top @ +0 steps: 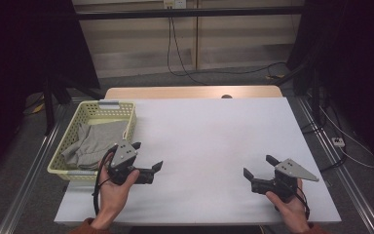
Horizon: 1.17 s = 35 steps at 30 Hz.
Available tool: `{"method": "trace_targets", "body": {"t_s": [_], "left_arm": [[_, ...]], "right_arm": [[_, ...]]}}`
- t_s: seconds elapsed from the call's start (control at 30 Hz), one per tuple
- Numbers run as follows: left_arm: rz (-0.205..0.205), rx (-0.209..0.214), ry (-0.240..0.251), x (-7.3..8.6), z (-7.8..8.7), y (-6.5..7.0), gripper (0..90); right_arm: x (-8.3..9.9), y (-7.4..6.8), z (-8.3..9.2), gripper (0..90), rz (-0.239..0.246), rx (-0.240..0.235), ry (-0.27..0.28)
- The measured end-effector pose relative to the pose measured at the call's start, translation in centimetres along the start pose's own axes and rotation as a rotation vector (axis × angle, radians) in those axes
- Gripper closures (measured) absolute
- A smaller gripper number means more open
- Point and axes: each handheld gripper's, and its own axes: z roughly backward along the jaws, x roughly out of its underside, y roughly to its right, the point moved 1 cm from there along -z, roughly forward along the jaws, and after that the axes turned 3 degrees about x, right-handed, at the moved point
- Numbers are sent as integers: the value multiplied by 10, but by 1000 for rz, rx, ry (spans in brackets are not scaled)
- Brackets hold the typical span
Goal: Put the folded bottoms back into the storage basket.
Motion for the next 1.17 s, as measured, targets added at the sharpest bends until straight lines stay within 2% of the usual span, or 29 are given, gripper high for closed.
{"method": "trace_targets", "body": {"t_s": [0.1, 0.3, 0.5, 0.6, 0.7, 0.73, 0.8, 0.9, 0.93, 0.97, 1.07, 1.17], "left_arm": [[-9, -3, -20, 3, -8, 3, 61], [5, 18, -64, 12, -22, 6, 61], [5, 30, -73, 25, -29, 10, 56], [16, 21, -75, 30, -30, 10, 57], [56, 21, -47, 37, -31, 11, 56], [55, 31, -49, 38, -31, 11, 56], [52, 26, -45, 40, -32, 12, 56], [117, 54, -48, 47, -33, 11, 55], [154, 74, -51, 49, -33, 10, 55], [155, 77, -53, 50, -32, 9, 54], [104, 25, -48, 49, -30, 9, 52], [81, 26, -51, 49, -30, 10, 51]], "right_arm": [[0, 0, 0, 46, -2, -1, -1], [0, 0, -1, 46, -3, -4, -1], [0, 0, -1, 46, 0, -5, -2], [0, 0, -1, 46, -2, -6, 0], [1, 0, -1, 46, -3, -6, -2], [1, 0, -1, 46, -3, -6, -2], [1, 0, -2, 46, -1, -6, -6], [1, 0, -2, 46, 1, -10, -7], [1, 0, -1, 46, 0, -10, -4], [1, 0, -1, 46, 0, -9, -3], [1, 0, -1, 46, -2, -9, -3], [1, -1, -1, 46, 3, -12, -3]]}}
